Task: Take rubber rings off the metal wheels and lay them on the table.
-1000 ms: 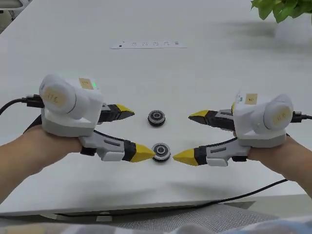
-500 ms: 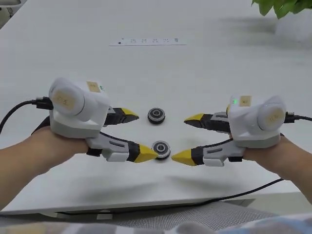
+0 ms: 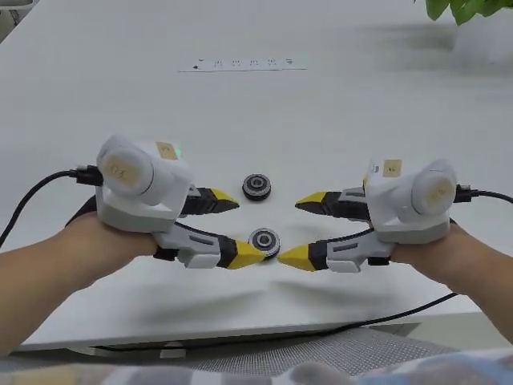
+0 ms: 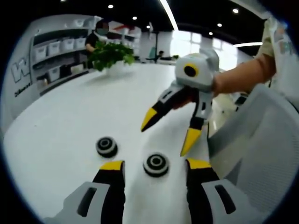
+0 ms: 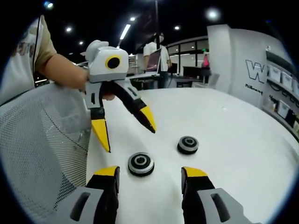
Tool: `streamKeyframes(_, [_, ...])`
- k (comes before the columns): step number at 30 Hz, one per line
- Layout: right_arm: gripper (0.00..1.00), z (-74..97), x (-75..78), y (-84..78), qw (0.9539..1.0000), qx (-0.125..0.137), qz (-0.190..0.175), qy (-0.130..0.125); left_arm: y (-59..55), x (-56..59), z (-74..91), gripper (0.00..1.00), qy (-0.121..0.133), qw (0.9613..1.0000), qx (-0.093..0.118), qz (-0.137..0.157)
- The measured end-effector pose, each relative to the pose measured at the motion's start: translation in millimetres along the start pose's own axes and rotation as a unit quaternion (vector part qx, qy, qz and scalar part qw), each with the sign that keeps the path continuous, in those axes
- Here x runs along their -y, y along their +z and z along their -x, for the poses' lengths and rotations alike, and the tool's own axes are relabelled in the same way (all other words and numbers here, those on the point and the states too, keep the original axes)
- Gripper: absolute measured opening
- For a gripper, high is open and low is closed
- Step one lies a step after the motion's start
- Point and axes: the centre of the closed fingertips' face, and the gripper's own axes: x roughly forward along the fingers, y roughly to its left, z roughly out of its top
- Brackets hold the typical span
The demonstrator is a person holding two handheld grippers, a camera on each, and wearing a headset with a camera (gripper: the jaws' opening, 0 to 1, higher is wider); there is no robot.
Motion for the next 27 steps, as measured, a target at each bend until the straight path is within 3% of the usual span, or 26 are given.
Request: streamKeyframes(27, [0.5, -4.2, -1.9, -8.2, 0.9999, -0.008, -0.007, 0.004, -10.8, 4.9, -21.8, 0.26, -0.018, 0.9997, -0.018, 0.0])
